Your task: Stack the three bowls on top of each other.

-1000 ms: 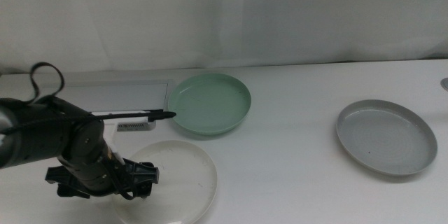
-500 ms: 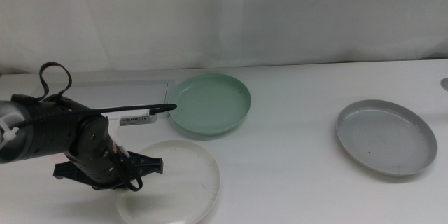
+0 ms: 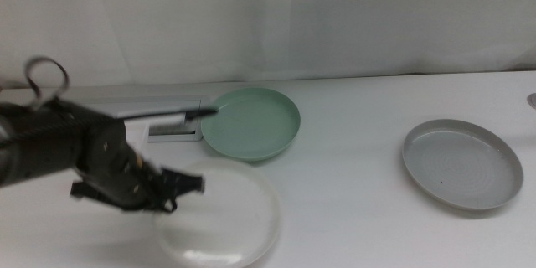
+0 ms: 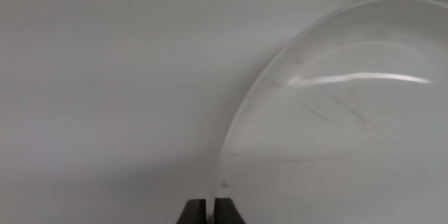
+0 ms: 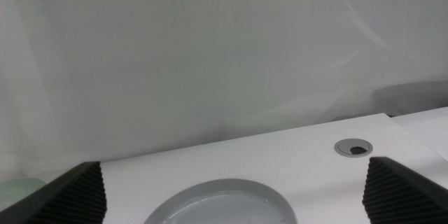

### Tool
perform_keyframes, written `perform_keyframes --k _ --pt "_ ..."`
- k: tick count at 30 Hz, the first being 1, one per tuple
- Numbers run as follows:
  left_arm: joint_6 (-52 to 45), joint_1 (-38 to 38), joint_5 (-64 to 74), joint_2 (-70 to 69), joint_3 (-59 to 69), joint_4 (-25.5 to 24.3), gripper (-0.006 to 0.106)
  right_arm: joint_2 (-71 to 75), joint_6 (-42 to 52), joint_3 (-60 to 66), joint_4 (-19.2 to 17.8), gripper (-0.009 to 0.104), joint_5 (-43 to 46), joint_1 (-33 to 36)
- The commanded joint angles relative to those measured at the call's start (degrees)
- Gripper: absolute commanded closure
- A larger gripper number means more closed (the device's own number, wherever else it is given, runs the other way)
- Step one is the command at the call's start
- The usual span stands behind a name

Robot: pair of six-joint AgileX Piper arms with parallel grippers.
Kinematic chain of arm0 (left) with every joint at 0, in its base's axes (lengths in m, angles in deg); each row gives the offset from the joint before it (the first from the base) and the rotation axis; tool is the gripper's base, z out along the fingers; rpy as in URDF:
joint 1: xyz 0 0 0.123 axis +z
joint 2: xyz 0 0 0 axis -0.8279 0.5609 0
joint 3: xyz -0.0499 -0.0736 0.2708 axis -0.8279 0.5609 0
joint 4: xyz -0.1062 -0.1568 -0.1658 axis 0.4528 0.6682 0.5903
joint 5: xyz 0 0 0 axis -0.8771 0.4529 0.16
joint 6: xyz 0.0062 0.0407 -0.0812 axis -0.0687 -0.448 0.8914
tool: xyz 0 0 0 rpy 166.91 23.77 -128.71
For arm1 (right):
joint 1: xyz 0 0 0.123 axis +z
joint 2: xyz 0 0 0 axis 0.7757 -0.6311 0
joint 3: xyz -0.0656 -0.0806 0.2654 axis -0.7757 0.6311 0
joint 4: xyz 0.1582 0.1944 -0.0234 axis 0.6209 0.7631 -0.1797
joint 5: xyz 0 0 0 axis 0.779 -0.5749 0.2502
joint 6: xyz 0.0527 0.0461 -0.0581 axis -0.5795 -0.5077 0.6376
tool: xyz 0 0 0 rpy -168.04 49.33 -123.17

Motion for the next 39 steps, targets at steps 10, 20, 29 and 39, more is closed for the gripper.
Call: perform_keyframes --k 10,20,29,39 --pt "0.64 -13.15 4.35 -5.38 -11.5 3.83 0.103 0.27 0.23 2.21 0.0 -0.008 0.62 0.23" --pt "1.37 -16.54 0.42 3.49 -11.5 4.67 0.103 0.27 0.23 2.21 0.0 -0.008 0.5 0.23" --pt "1.02 -16.54 0.32 10.45 -11.5 4.67 0.103 0.27 0.23 2.21 0.0 -0.008 0.5 0.23" --pt "0.37 -16.54 -0.91 10.72 -11.5 4.78 0.084 0.27 0.23 2.21 0.0 -0.008 0.5 0.23"
